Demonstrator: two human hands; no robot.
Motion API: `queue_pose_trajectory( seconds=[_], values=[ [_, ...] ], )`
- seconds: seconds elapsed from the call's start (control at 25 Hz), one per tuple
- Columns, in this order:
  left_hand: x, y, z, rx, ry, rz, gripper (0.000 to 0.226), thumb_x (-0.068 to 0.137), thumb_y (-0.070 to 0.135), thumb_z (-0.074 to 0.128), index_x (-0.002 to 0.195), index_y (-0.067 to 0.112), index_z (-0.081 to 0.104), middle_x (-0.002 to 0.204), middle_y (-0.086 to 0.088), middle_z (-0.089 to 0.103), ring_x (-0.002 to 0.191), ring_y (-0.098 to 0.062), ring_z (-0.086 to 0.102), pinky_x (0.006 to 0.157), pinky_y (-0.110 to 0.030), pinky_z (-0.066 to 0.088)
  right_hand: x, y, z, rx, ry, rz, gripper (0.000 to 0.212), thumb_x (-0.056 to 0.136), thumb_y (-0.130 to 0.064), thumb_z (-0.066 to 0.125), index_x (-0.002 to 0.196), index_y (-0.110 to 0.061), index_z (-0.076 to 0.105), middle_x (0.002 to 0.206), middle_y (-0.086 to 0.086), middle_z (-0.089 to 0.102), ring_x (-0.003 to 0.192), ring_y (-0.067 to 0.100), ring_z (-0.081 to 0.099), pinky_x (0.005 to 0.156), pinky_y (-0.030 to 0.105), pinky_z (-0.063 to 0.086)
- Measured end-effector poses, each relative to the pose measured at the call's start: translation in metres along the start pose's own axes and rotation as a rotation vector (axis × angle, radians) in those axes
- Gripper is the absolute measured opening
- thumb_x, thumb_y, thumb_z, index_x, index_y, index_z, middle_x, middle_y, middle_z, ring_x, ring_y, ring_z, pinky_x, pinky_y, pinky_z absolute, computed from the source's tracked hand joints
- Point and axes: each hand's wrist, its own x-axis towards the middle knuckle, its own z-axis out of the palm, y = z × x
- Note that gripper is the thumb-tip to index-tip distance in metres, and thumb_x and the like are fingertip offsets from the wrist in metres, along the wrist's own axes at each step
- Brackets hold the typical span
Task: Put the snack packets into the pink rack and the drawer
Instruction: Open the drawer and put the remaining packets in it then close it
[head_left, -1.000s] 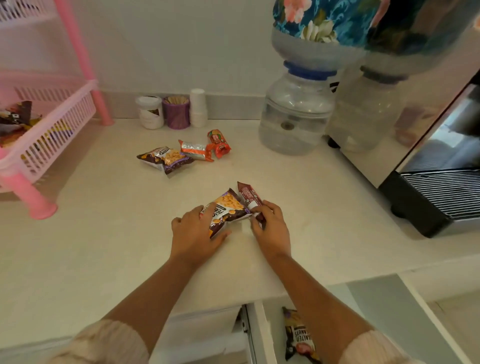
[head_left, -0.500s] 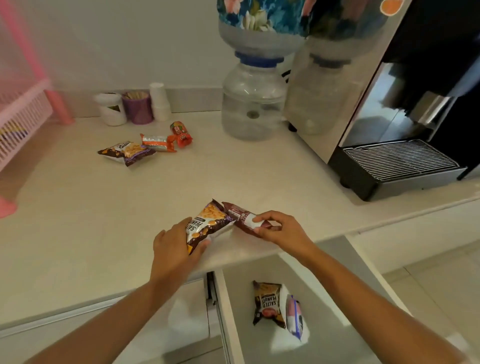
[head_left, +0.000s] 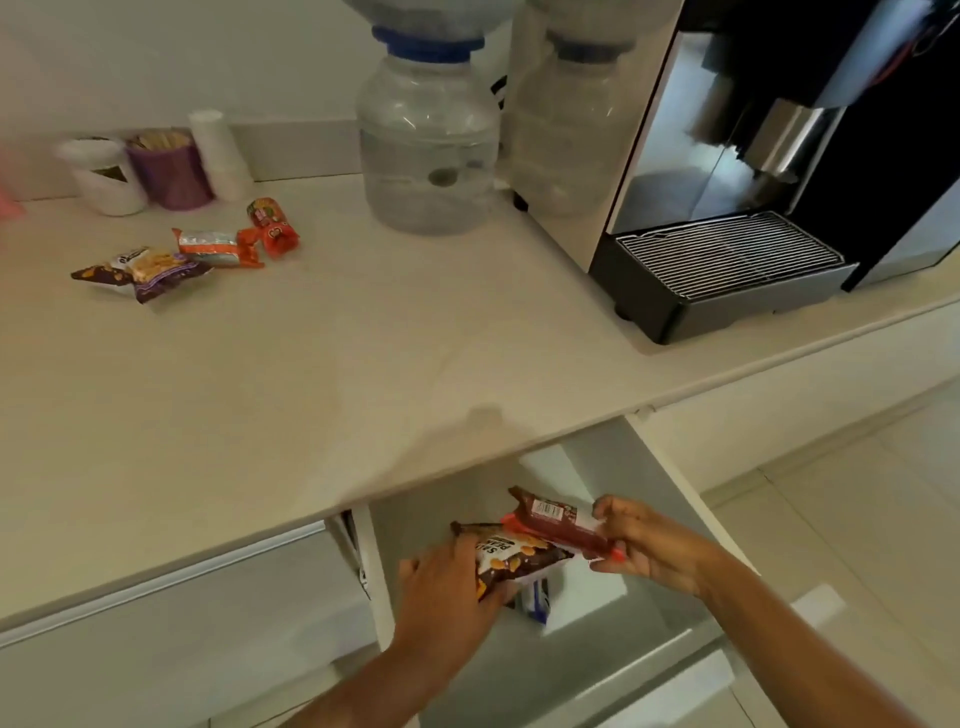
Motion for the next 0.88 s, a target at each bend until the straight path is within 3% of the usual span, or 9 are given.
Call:
queue_pose_trajectory(
  seconds=[0.12, 0.2, 0.32, 0.44, 0.56, 0.72, 0.8, 0.88],
  values=[
    [0.031, -0.011, 0.023, -0.139, -0.141, -0.360, 0.048, 0.086, 0.053, 0.048, 0.118, 0.016, 0.046, 0.120, -0.004, 0.060, 0.112, -0.023, 0.055, 0.083, -0.030, 0.037, 0.023, 0.015, -0.007, -0.192, 0.211, 0.198, 0.012, 0.085, -0.008, 0.058, 0.096, -0.012, 0.057, 0.095, 0.015, 0.059, 0.068, 0.020, 0.061, 0.060, 0.030, 0.058],
    [0.049, -0.019, 0.041, -0.272, -0.133, -0.517, 0.048, 0.086, 0.049, 0.050, 0.114, 0.011, 0.046, 0.119, -0.011, 0.059, 0.109, -0.030, 0.056, 0.088, -0.032, 0.042, 0.042, 0.020, -0.002, -0.256, 0.308, 0.210, 0.007, 0.085, -0.009, 0.057, 0.091, -0.010, 0.057, 0.085, 0.012, 0.057, 0.066, 0.019, 0.055, 0.062, 0.031, 0.057],
    [0.065, -0.019, 0.064, -0.416, -0.008, -0.638, 0.050, 0.087, 0.041, 0.052, 0.122, 0.007, 0.037, 0.122, -0.018, 0.055, 0.110, -0.036, 0.053, 0.092, -0.044, 0.045, 0.074, 0.031, 0.010, -0.365, 0.396, 0.098, 0.014, 0.082, -0.013, 0.060, 0.096, -0.012, 0.058, 0.086, 0.011, 0.058, 0.060, 0.017, 0.052, 0.054, 0.025, 0.050],
    [0.067, -0.021, 0.080, -0.276, -0.032, -0.686, 0.061, 0.090, 0.041, 0.046, 0.140, 0.017, 0.022, 0.130, -0.016, 0.048, 0.117, -0.033, 0.048, 0.097, -0.043, 0.041, 0.096, 0.041, 0.020, -0.719, 0.467, -0.095, 0.018, 0.078, -0.014, 0.064, 0.095, -0.016, 0.060, 0.107, 0.009, 0.052, 0.068, 0.012, 0.052, 0.049, 0.009, 0.040],
    [0.069, -0.025, 0.090, -0.142, -0.075, -0.701, 0.063, 0.091, 0.042, 0.046, 0.143, 0.023, 0.015, 0.126, -0.015, 0.047, 0.112, -0.029, 0.049, 0.092, -0.040, 0.044, 0.108, 0.056, 0.028, -0.956, 0.392, -0.183, 0.028, 0.080, -0.011, 0.063, 0.107, -0.011, 0.057, 0.114, 0.006, 0.041, 0.078, 0.013, 0.052, 0.062, 0.012, 0.043],
    [0.070, -0.028, 0.102, -0.150, -0.093, -0.659, 0.067, 0.088, 0.035, 0.052, 0.144, 0.023, 0.018, 0.128, -0.014, 0.044, 0.115, -0.030, 0.047, 0.094, -0.042, 0.043, 0.119, 0.072, 0.032, -1.181, 0.253, -0.210, 0.041, 0.081, -0.003, 0.056, 0.120, -0.014, 0.055, 0.126, 0.011, 0.035, 0.102, 0.029, 0.056, 0.090, 0.027, 0.048],
    [0.071, -0.027, 0.108, -0.226, -0.114, -0.673, 0.069, 0.085, 0.037, 0.057, 0.143, 0.021, 0.023, 0.133, -0.014, 0.039, 0.121, -0.032, 0.041, 0.098, -0.047, 0.041, 0.121, 0.074, 0.035, -1.134, 0.189, -0.237, 0.046, 0.080, -0.002, 0.056, 0.124, -0.015, 0.054, 0.132, 0.013, 0.038, 0.117, 0.028, 0.048, 0.097, 0.020, 0.040],
    [0.072, -0.023, 0.111, -0.222, -0.136, -0.653, 0.072, 0.087, 0.044, 0.052, 0.145, 0.019, 0.017, 0.148, -0.012, 0.021, 0.132, -0.034, 0.028, 0.104, -0.051, 0.035, 0.124, 0.075, 0.037, -1.108, 0.117, -0.252, 0.048, 0.080, -0.007, 0.057, 0.127, -0.015, 0.052, 0.134, 0.013, 0.043, 0.127, 0.024, 0.037, 0.098, 0.013, 0.029]
  ],
)
